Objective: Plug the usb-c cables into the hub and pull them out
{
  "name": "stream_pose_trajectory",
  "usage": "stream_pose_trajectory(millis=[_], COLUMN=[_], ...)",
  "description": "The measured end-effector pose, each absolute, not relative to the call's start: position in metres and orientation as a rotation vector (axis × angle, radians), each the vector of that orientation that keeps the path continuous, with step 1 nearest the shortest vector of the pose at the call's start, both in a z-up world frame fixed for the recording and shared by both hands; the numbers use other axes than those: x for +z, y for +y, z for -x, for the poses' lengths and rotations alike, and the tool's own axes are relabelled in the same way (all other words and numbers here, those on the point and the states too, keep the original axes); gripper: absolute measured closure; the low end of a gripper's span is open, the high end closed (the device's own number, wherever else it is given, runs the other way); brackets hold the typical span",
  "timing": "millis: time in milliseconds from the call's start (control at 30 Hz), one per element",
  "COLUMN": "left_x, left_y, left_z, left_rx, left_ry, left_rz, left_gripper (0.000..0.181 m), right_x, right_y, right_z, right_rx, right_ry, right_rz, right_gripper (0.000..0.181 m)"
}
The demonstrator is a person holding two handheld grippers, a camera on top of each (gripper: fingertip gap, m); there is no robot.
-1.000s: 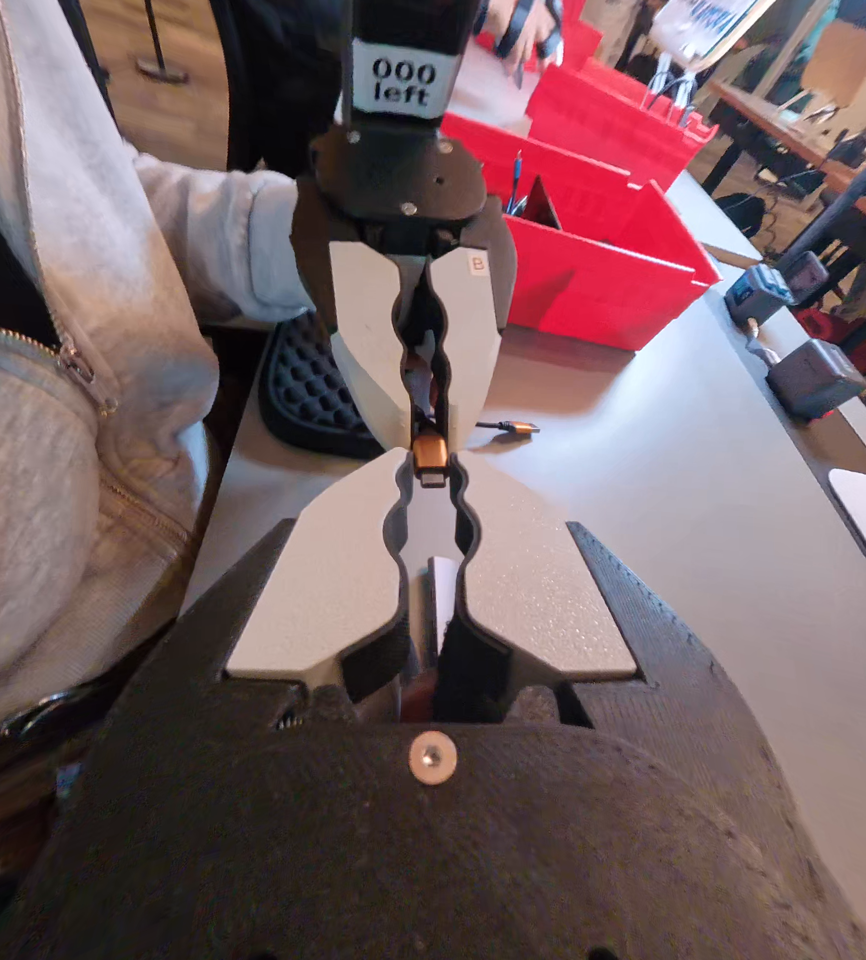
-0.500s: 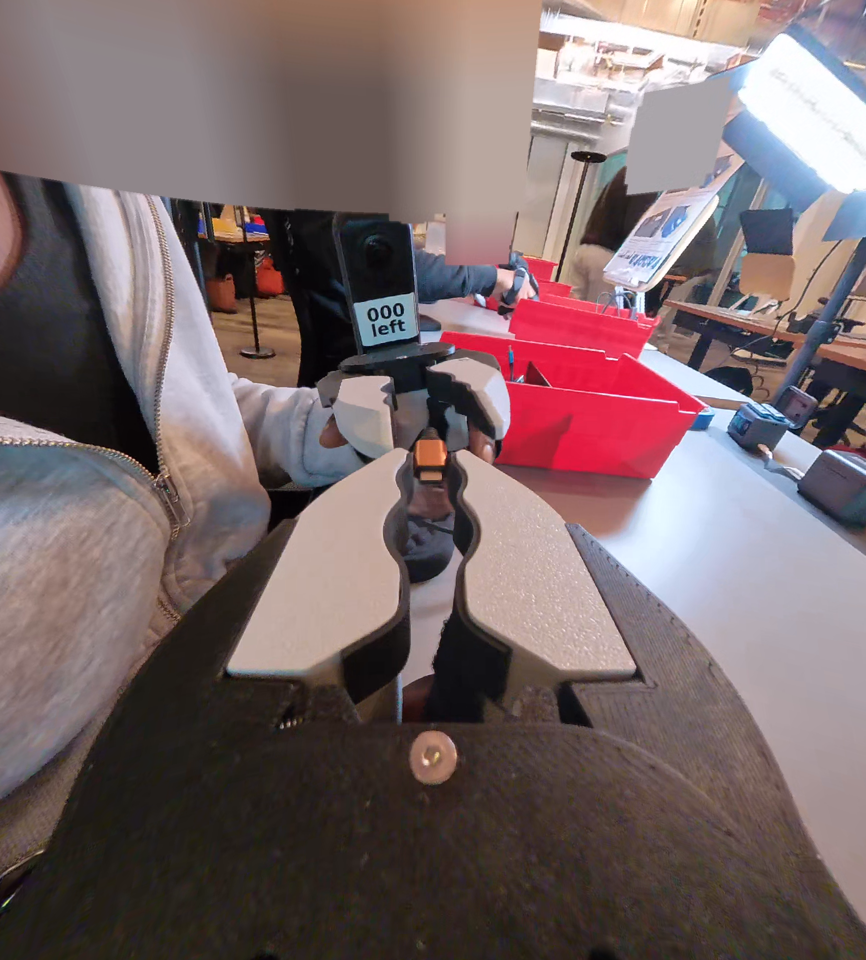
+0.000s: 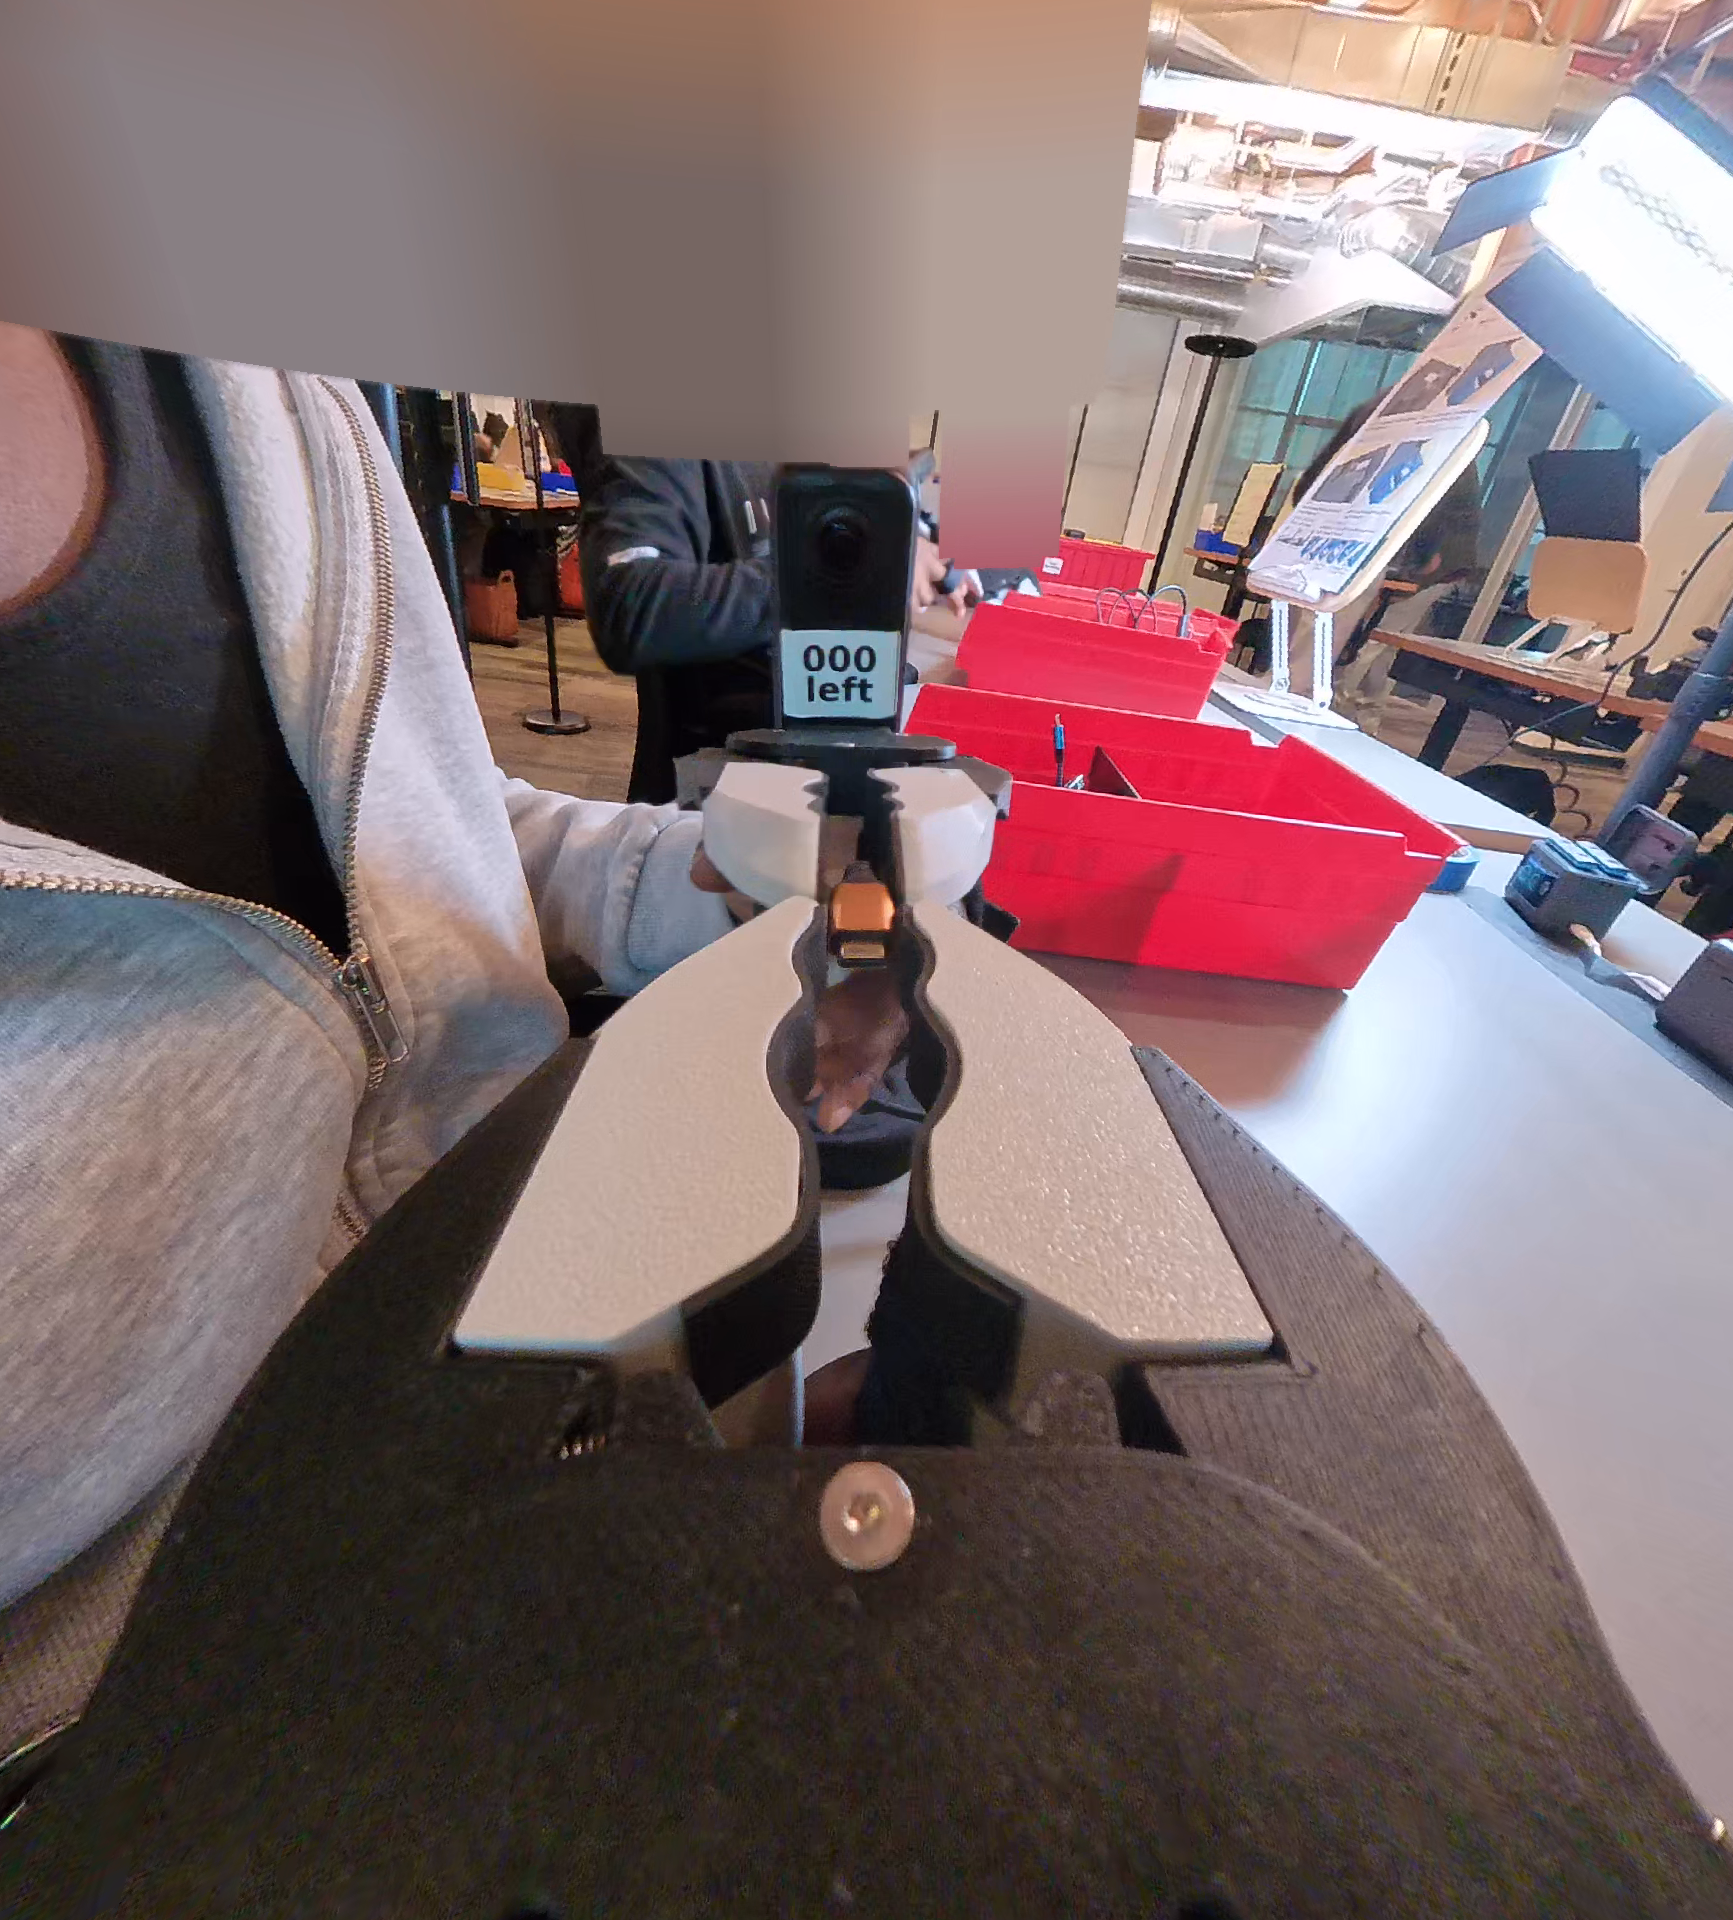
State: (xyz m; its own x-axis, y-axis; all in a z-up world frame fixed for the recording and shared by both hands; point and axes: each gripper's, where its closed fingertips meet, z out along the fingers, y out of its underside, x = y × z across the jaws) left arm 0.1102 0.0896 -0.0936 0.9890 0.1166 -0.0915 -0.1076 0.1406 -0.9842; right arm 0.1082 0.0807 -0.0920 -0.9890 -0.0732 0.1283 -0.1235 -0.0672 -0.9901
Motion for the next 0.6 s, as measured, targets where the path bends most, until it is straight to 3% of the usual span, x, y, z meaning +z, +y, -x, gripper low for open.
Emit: stream_pose_trajectory(millis=[600], left_x=[-0.1006], left_y=[0.0845], left_z=[-0.1098], left_rx=[0.115], left_ry=[-0.017], left_rz=[1.488], left_gripper=[0.169], right_x=[-0.0994], right_y=[0.0795], right_z=[-0.1081], right_rx=[2.147], right_ry=[-2.181], right_rz=[-0.252], right_gripper=[0.169])
